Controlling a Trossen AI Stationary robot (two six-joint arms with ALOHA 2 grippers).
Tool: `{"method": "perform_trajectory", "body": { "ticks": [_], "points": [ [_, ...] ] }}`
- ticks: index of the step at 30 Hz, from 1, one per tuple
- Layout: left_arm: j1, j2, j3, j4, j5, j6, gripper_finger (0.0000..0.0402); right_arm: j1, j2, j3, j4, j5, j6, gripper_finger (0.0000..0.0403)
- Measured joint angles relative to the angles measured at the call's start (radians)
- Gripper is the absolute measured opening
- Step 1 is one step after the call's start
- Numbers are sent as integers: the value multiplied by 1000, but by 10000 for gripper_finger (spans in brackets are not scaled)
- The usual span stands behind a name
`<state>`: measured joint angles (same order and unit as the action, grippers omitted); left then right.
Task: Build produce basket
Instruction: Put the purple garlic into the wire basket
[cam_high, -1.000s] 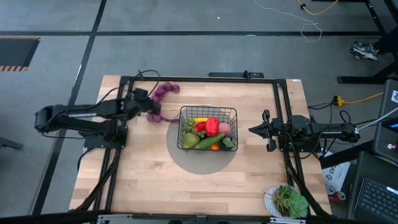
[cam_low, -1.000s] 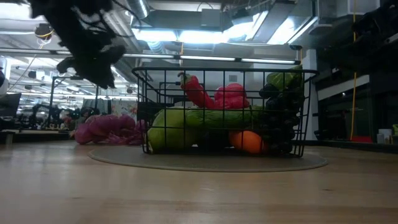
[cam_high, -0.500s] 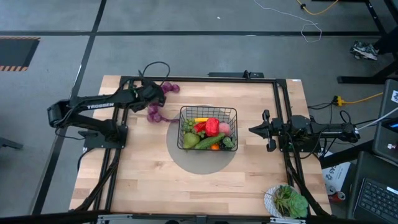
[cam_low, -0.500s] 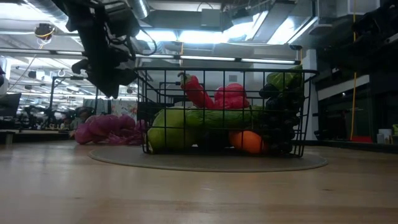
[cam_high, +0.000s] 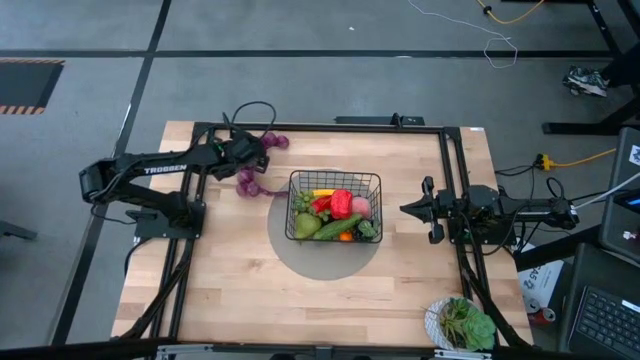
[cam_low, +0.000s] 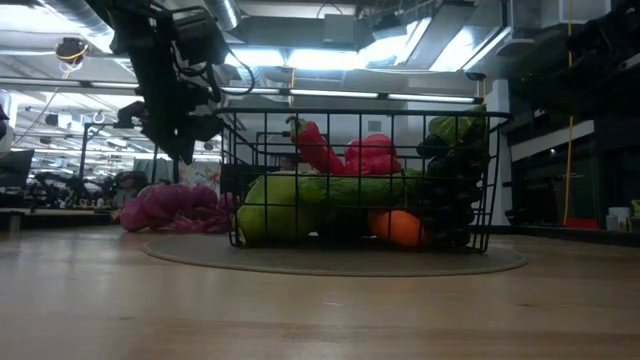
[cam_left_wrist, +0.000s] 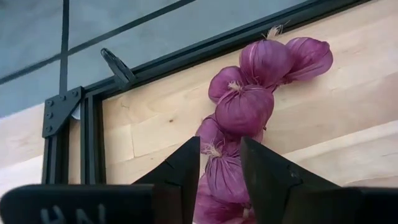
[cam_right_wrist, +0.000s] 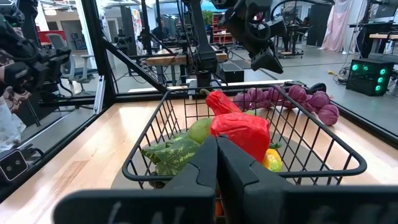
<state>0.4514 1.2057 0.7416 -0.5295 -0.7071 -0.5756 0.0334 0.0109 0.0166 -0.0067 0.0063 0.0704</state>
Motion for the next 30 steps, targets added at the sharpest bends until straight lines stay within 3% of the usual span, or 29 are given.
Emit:
{"method": "perform_trajectory", "body": {
  "ticks": [14,20,24,30],
  "points": [
    [28,0,-1,-1,43,-128,221,0,0,0,0,0,0,3],
    [40,0,-1,-9,83,-167,225,0,0,0,0,0,0,3],
    [80,30,-1,-39,204,-171,225,0,0,0,0,0,0,3],
    [137,135,-2,-28,282,-72,227,0,0,0,0,0,0,3]
  ]
}}
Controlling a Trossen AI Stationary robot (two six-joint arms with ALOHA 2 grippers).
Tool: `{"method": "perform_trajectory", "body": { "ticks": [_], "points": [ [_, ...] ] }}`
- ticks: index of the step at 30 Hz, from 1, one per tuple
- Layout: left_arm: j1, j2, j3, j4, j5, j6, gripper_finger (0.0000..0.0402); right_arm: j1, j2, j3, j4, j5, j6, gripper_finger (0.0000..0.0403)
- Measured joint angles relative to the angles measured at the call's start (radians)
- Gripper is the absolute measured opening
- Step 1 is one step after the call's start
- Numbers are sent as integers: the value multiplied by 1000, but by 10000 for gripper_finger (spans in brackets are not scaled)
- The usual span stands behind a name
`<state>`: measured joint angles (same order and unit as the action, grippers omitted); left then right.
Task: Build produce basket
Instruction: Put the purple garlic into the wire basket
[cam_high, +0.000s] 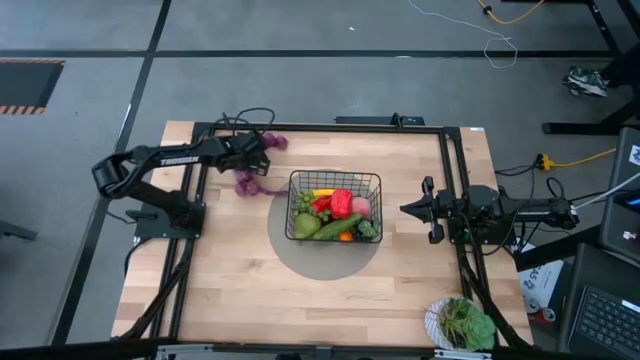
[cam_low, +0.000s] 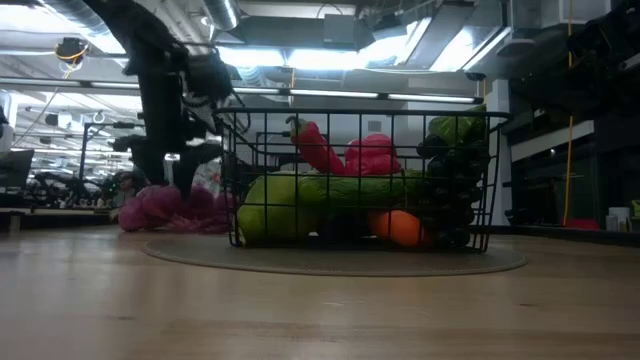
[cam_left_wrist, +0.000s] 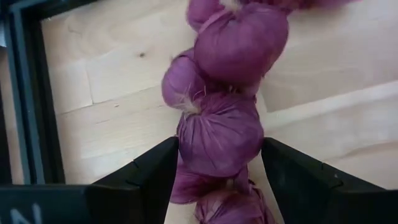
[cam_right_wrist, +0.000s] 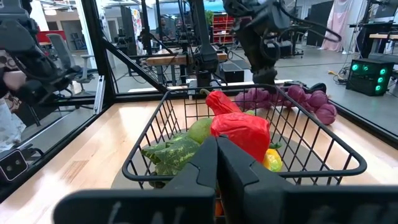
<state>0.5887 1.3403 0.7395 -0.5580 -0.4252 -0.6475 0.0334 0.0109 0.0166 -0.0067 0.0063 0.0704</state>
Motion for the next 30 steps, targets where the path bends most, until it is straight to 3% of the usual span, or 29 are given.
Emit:
{"method": "perform_trajectory", "body": {
  "ticks": [8,13,19,30],
  "points": [
    [46,78,2,41,92,6,228,0,0,0,0,0,0,3],
    [59,125,2,50,-1,3,228,0,0,0,0,0,0,3],
    [70,163,2,71,-16,3,225,0,0,0,0,0,0,3],
    [14,139,0,81,-74,-4,177,0,0,0,0,0,0,3]
  ]
}}
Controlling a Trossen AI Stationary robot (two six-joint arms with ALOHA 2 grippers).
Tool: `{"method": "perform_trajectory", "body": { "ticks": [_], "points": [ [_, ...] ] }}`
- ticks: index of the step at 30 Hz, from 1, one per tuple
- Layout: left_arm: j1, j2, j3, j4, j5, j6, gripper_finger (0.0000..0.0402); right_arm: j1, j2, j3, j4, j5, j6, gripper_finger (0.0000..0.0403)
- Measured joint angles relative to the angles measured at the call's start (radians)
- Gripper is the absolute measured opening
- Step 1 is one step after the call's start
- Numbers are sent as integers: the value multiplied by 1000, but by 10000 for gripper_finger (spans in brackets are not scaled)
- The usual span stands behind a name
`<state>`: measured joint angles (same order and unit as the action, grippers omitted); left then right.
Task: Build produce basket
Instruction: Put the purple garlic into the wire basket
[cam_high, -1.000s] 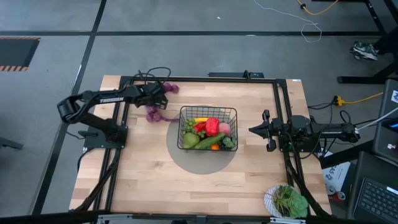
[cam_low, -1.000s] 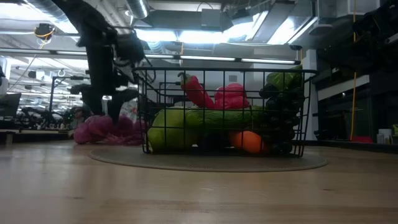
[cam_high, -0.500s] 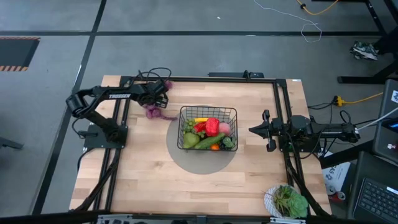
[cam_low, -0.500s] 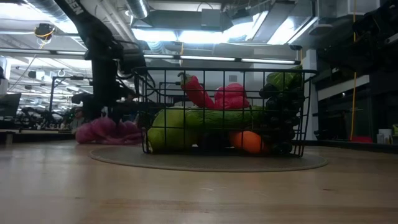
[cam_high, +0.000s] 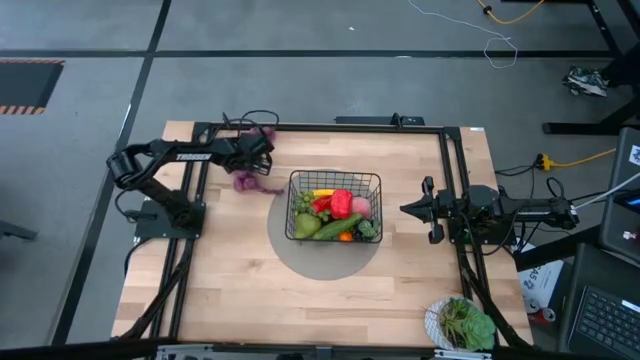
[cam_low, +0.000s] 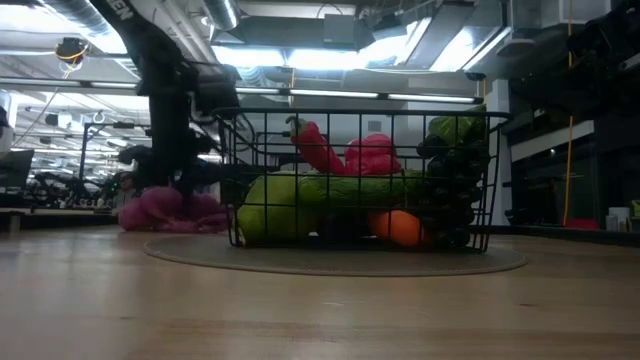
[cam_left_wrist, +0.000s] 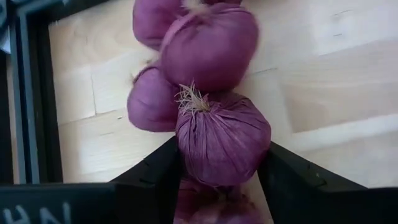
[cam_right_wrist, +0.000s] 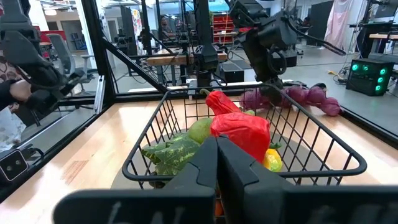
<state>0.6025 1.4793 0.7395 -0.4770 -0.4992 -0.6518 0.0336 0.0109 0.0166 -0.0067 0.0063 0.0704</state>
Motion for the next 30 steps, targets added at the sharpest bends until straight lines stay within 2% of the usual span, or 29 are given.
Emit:
{"method": "perform_trajectory", "body": {
  "ticks": [10,15,19,21,26,30],
  "points": [
    [-125,-217,64,-10,-79,39,175,0,0,0,0,0,0,3],
    [-202,-336,144,-8,-101,139,175,0,0,0,0,0,0,3],
    [-260,-404,223,-7,-180,241,175,0,0,0,0,0,0,3],
    [-285,-421,263,2,-185,284,175,0,0,0,0,0,0,3],
    [-367,-434,315,25,-128,366,175,0,0,0,0,0,0,3],
    [-425,-415,315,117,1,437,175,0,0,0,0,0,0,3]
  ]
}}
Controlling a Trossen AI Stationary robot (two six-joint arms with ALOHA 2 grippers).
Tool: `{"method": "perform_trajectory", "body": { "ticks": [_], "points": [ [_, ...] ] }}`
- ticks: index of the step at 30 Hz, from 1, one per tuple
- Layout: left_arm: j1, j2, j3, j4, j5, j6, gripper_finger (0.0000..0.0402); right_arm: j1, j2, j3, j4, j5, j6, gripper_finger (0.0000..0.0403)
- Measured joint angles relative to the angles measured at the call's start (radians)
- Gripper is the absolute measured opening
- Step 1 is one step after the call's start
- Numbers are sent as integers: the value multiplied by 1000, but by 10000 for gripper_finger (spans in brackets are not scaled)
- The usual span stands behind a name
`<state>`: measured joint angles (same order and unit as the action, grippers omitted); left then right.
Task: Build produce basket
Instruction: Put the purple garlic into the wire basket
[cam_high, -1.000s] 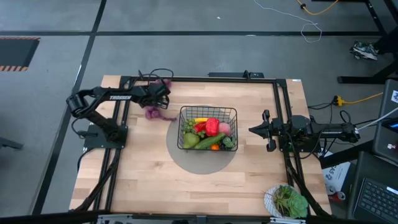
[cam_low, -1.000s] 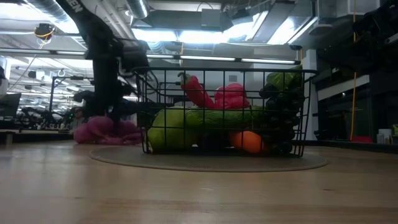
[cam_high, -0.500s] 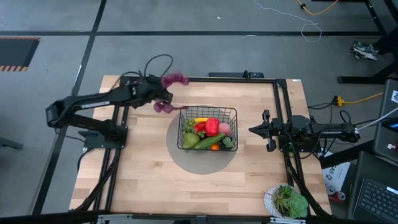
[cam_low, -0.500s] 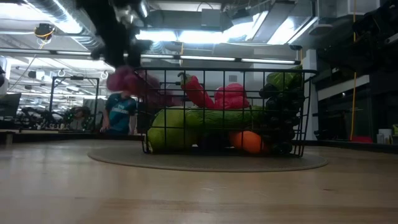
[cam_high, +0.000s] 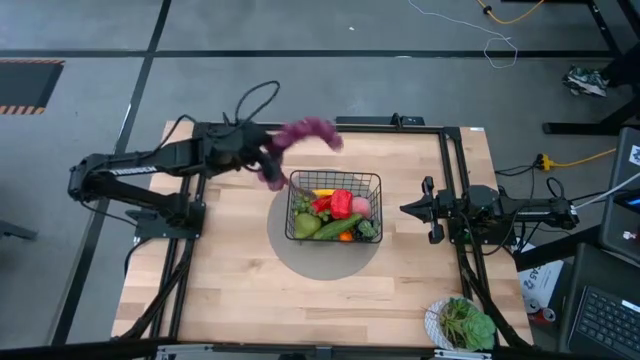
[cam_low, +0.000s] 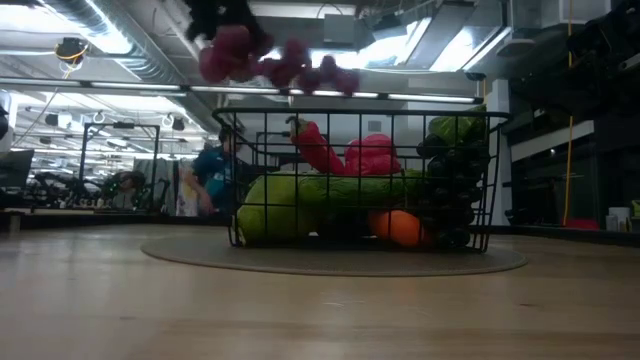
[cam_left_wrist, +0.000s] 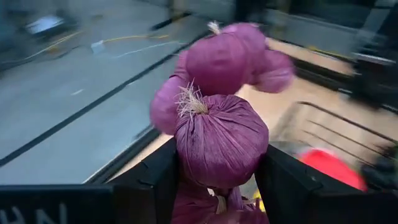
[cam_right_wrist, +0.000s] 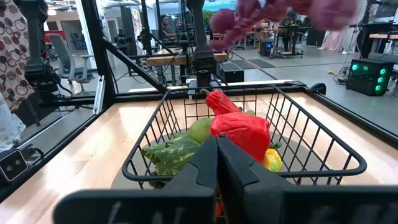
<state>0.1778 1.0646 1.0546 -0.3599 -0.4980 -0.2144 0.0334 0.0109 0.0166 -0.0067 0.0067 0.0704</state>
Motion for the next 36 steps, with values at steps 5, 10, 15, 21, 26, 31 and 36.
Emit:
{"method": "perform_trajectory", "body": {
  "ticks": [5,10,15,21,26,31,36],
  "points": [
    [-86,46,1,141,110,100,175,0,0,0,0,0,0,3],
    [-141,107,1,178,133,183,175,0,0,0,0,0,0,3],
    [-156,205,0,240,134,172,175,0,0,0,0,0,0,3],
    [-152,323,0,260,135,171,175,0,0,0,0,0,0,3],
    [-149,395,0,257,143,144,175,0,0,0,0,0,0,3],
    [-150,455,0,261,144,139,175,0,0,0,0,0,0,3],
    [-150,490,0,260,136,137,178,0,0,0,0,0,0,3]
  ]
}}
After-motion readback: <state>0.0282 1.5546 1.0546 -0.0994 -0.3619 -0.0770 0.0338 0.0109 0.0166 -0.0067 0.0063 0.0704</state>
